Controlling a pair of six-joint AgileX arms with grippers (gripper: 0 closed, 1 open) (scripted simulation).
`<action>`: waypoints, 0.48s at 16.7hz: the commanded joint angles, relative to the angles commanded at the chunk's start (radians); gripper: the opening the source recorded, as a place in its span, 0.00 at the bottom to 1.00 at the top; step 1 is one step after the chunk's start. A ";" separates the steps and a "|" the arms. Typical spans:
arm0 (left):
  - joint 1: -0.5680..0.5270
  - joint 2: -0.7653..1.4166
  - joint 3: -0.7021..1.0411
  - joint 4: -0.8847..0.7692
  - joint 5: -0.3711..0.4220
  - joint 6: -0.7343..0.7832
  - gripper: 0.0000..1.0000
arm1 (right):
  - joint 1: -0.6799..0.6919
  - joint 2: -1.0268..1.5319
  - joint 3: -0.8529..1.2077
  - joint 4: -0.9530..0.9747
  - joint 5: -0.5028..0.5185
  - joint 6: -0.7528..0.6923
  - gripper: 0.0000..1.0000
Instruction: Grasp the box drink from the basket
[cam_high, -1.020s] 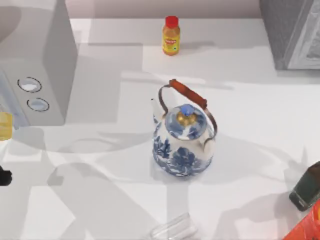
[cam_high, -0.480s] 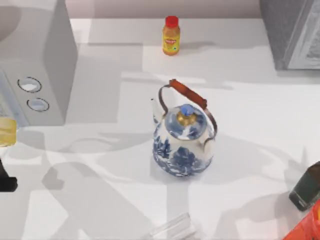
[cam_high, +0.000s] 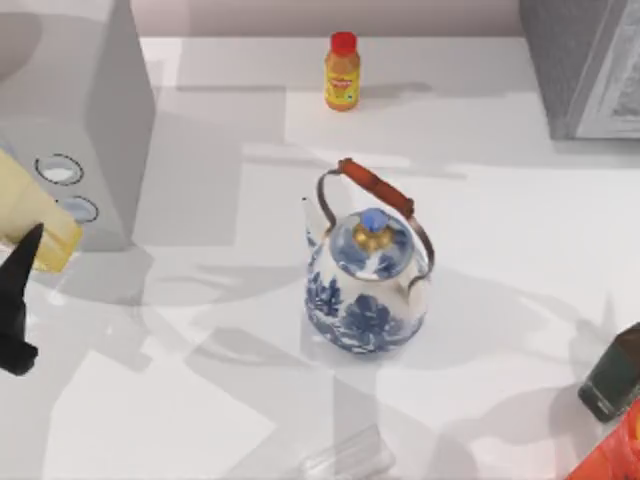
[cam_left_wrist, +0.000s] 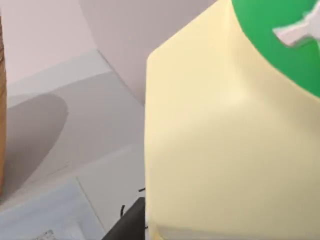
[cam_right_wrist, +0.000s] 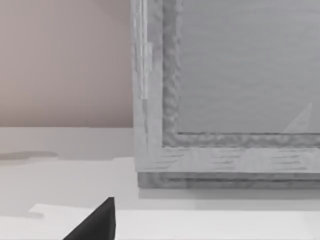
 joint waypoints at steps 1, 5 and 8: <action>0.013 0.066 0.054 -0.036 0.060 0.054 0.00 | 0.000 0.000 0.000 0.000 0.000 0.000 1.00; 0.071 0.307 0.220 -0.191 0.259 0.234 0.00 | 0.000 0.000 0.000 0.000 0.000 0.000 1.00; 0.112 0.439 0.279 -0.296 0.351 0.316 0.00 | 0.000 0.000 0.000 0.000 0.000 0.000 1.00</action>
